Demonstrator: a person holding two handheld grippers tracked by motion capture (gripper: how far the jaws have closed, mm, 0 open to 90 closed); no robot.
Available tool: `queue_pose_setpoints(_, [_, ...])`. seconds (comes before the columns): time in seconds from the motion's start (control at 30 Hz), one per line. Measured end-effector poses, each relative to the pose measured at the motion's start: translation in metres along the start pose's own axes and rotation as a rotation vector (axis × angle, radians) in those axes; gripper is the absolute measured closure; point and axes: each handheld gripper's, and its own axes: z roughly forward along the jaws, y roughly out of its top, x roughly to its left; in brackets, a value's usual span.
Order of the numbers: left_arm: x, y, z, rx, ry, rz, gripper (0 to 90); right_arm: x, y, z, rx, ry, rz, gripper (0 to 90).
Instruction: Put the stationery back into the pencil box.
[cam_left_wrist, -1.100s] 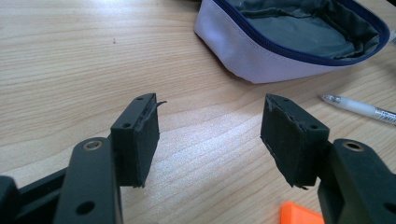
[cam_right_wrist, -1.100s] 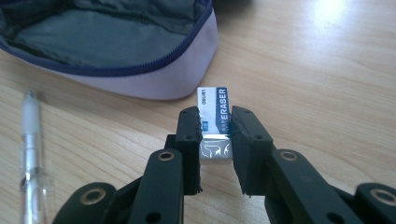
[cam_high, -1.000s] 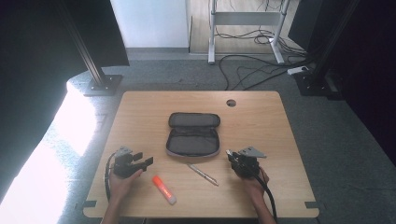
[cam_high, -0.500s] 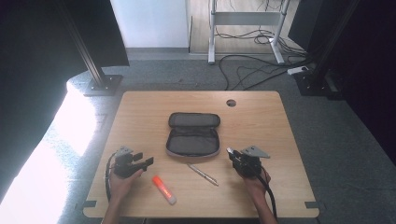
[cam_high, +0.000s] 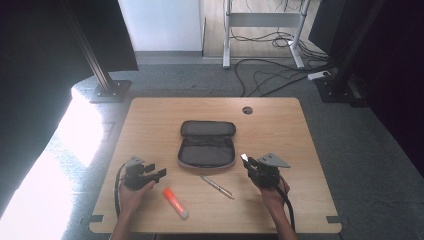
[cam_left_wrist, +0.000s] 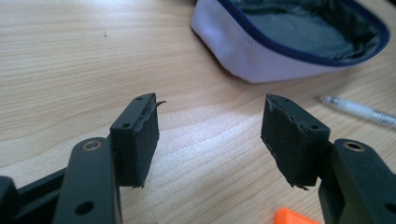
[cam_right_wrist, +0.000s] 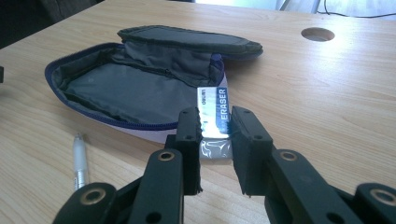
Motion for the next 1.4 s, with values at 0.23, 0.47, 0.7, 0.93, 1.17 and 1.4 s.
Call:
queue_pose_setpoints(0.23, [-0.006,0.001,0.004,0.017,0.005,0.022,37.1,0.002,0.004,0.003,-0.001,0.009,0.012,72.9])
queue_pose_setpoints(0.47, [-0.006,0.001,0.003,0.015,0.009,0.027,37.1,0.007,0.014,0.009,-0.009,0.023,0.012,73.0])
queue_pose_setpoints(0.7, [-0.004,0.0,0.002,0.014,0.006,0.021,37.0,0.011,0.019,0.019,0.003,0.031,0.01,72.9])
queue_pose_setpoints(0.93, [0.0,-0.001,-0.001,0.012,0.01,0.009,36.9,0.016,0.022,0.035,0.022,0.043,0.011,72.9])
queue_pose_setpoints(1.17, [0.004,0.0,-0.005,-0.016,-0.023,-0.021,36.6,0.017,0.024,0.047,0.04,0.048,0.022,72.9])
queue_pose_setpoints(1.4, [0.006,0.0,-0.007,-0.011,0.001,-0.023,36.6,0.017,0.024,0.06,0.057,0.048,0.031,72.9])
